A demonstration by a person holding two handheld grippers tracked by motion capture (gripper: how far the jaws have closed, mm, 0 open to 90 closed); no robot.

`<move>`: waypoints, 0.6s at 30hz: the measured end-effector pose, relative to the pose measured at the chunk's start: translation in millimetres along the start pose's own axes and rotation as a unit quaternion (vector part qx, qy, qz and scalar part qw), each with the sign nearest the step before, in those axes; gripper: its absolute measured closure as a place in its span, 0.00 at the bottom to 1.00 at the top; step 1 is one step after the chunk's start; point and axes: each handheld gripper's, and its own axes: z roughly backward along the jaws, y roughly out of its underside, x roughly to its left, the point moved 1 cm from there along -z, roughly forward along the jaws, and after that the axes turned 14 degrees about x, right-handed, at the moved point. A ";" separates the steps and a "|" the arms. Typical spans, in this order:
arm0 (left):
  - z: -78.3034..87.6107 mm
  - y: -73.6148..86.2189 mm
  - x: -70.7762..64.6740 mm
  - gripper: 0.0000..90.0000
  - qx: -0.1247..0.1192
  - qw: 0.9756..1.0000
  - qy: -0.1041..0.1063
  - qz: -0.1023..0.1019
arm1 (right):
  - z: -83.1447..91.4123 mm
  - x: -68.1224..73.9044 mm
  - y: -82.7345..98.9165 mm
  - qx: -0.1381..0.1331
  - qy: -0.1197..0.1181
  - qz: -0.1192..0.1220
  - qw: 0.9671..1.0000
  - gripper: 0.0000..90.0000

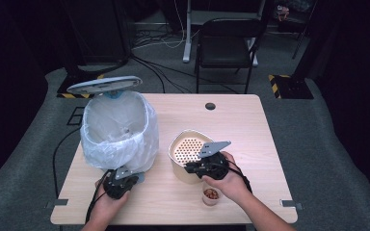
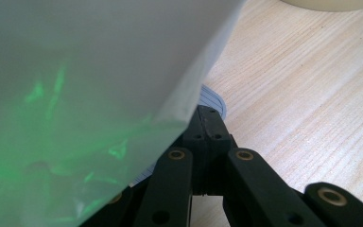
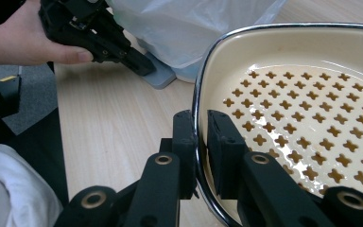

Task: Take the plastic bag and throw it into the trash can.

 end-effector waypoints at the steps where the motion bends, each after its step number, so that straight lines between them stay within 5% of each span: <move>1: 0.0 0.0 0.0 1.00 0.000 1.000 0.000 0.000 | 0.1 0.9 0.4 -0.001 0.001 -0.001 1.000 0.90; 11: -0.1 0.1 0.0 1.00 -0.001 1.000 0.000 0.000 | 15.0 7.0 7.0 -0.021 0.008 -0.015 1.000 0.55; 18: 0.0 0.0 0.0 1.00 0.000 1.000 0.000 0.000 | 26.8 7.7 19.4 -0.022 0.018 -0.022 0.999 0.45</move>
